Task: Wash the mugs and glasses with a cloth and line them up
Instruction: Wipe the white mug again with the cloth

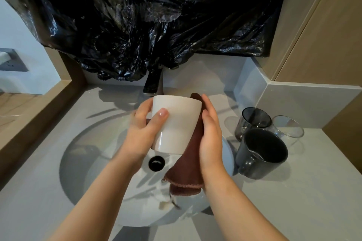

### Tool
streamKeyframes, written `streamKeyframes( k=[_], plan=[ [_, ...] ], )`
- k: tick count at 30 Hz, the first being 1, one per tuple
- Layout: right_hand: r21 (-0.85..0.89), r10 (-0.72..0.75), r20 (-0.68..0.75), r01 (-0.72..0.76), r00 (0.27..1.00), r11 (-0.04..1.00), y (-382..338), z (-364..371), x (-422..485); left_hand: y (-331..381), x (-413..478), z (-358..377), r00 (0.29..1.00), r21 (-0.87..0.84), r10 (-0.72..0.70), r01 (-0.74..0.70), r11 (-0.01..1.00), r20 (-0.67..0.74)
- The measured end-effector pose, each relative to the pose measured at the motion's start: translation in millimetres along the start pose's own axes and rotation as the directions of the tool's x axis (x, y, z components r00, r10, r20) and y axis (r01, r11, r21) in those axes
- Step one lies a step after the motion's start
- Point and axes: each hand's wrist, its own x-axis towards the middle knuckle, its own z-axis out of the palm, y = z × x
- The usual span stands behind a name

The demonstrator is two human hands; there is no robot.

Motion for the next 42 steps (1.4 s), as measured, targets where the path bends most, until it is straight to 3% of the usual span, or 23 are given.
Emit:
streamKeyframes(
  k=[5,9,12,15,18,22,28,33,37,39,42],
  plan=[
    [-0.146,-0.118,-0.010,0.116,0.993,0.983,0.5,8.6,-7.9,7.6,1.1,-2.2,1.000,-0.065,-0.024,0.025,0.998,0.005],
    [-0.304,-0.187,0.123,0.216,0.975,0.928,4.2,18.6,-10.9,5.3,-0.8,13.2,0.986,-0.154,-0.064,0.041,0.987,-0.151],
    [-0.270,-0.210,0.181,0.254,0.961,0.929,1.7,12.6,2.3,2.4,-5.2,11.8,0.973,-0.230,-0.155,0.114,0.967,-0.171],
    [-0.127,-0.015,0.189,0.040,0.982,0.991,-4.3,3.9,24.7,3.2,-11.8,11.0,0.976,-0.271,-0.197,0.165,0.948,-0.092],
    [-0.078,0.188,0.144,-0.178,0.972,0.981,3.5,2.5,26.1,7.6,-8.2,9.3,0.985,-0.272,-0.162,0.143,0.952,-0.050],
    [-0.095,0.091,0.153,-0.077,0.984,0.992,14.6,4.7,-1.5,14.3,2.6,0.8,0.974,-0.275,-0.224,0.206,0.939,-0.034],
    [-0.081,0.139,0.115,-0.130,0.984,0.988,11.0,0.4,12.2,19.4,-5.2,0.3,0.922,-0.277,-0.308,0.367,0.888,0.233],
    [-0.276,0.018,-0.010,-0.020,1.000,0.961,8.2,-5.7,21.0,19.2,-1.0,-0.3,0.937,-0.225,-0.303,0.338,0.914,0.176],
    [-0.436,-0.036,-0.112,-0.017,0.993,0.900,6.4,-8.6,25.2,11.5,-2.9,5.1,0.963,-0.193,-0.270,0.265,0.945,0.001],
    [-0.465,-0.054,-0.129,-0.013,0.990,0.885,2.1,-7.2,26.3,11.5,-6.0,7.4,0.984,-0.156,-0.170,0.160,0.975,-0.053],
    [-0.439,0.015,-0.147,-0.079,0.989,0.895,-6.4,-4.5,29.9,15.4,-9.2,4.6,1.000,-0.026,-0.005,0.005,1.000,0.012]
  ],
)
